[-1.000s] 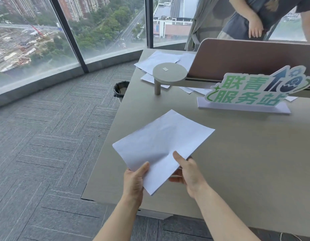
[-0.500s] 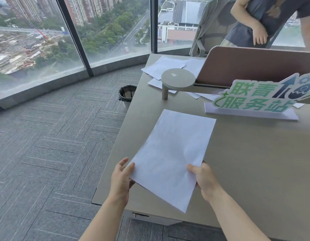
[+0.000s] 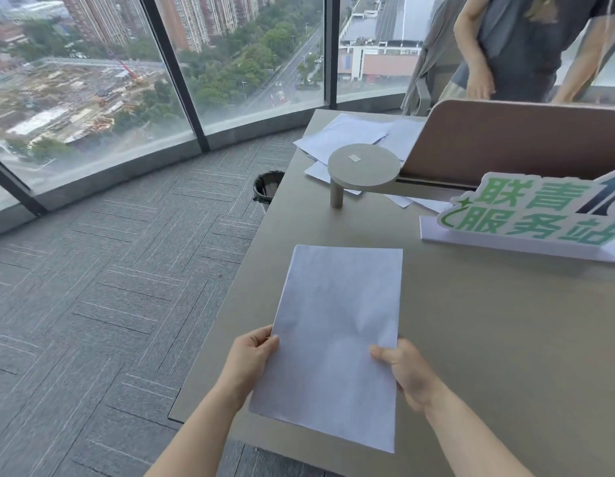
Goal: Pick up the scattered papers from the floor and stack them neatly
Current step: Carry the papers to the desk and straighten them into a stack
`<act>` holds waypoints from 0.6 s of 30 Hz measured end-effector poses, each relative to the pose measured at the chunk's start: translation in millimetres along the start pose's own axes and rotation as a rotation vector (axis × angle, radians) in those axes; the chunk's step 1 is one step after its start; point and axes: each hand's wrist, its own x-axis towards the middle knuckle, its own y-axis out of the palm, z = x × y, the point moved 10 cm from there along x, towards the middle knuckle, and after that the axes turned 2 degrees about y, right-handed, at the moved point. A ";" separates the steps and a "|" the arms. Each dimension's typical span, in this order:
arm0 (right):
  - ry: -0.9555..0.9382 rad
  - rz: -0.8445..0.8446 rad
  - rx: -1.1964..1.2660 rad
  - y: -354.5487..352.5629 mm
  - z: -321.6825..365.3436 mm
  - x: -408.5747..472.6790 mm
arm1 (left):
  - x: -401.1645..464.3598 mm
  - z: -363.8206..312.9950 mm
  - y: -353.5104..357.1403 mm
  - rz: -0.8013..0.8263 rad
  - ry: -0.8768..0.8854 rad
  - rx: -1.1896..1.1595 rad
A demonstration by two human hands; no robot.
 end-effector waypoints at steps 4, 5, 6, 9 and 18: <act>0.014 0.011 -0.004 -11.0 3.2 13.0 | 3.8 -1.3 12.0 -0.069 -0.004 -0.056; 0.015 0.015 -0.006 -13.0 4.4 16.0 | 5.5 -1.4 13.2 -0.096 -0.005 -0.062; 0.012 0.019 -0.011 -14.4 6.1 19.2 | 7.8 -1.7 14.0 -0.122 -0.002 -0.067; -0.007 0.018 -0.044 -15.5 11.0 27.8 | 17.3 -0.7 11.6 -0.195 0.007 -0.040; -0.045 -0.188 -0.128 -8.5 15.8 70.4 | 55.9 0.3 -20.4 -0.264 0.030 -0.001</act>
